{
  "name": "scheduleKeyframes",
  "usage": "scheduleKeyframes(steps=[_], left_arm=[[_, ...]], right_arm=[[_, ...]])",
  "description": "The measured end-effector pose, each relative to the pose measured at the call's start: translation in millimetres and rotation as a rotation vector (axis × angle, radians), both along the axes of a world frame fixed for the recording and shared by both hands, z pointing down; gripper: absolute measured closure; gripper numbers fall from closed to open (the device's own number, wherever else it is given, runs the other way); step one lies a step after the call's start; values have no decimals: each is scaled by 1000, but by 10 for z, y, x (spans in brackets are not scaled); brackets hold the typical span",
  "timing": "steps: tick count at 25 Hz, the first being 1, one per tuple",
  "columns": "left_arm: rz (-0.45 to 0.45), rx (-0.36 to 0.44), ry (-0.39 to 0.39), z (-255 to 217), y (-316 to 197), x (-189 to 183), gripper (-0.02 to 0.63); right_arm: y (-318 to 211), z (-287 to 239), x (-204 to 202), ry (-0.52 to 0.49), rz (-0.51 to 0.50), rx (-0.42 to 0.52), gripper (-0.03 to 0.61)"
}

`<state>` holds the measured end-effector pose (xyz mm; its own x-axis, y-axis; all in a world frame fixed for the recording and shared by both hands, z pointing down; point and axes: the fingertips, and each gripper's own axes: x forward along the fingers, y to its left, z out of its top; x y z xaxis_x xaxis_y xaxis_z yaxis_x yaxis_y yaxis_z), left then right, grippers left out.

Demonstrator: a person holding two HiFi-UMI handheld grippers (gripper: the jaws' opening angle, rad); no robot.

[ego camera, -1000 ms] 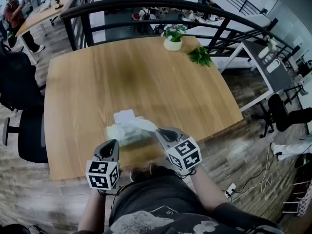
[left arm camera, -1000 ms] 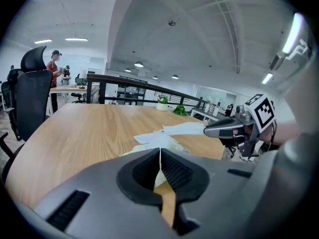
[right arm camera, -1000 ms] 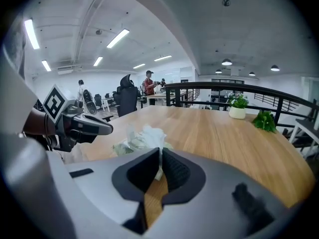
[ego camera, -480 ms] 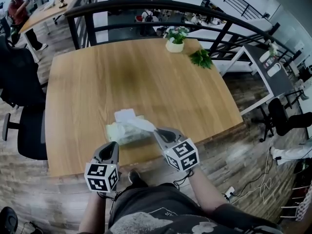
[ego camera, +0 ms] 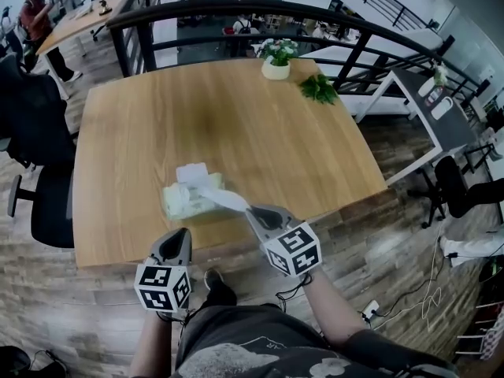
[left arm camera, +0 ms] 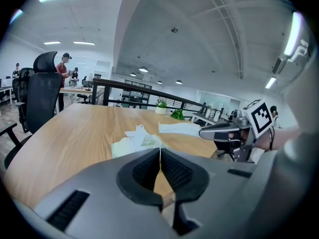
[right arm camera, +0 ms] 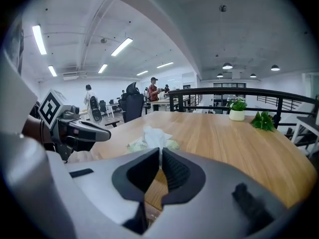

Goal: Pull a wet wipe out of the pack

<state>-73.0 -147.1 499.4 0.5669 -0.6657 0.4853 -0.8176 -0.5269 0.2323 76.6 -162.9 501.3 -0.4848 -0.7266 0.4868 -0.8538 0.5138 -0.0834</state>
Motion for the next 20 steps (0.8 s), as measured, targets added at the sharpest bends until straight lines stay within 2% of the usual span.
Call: scheduleKeyframes(steps=[13, 20], left_arm=[[-6, 42, 15, -203, 891, 320, 597], [-18, 72, 22, -349, 1397, 353, 597]], right_arm=[[933, -192, 249, -70, 1, 30, 545], [1449, -315, 286, -81, -6, 56, 545]])
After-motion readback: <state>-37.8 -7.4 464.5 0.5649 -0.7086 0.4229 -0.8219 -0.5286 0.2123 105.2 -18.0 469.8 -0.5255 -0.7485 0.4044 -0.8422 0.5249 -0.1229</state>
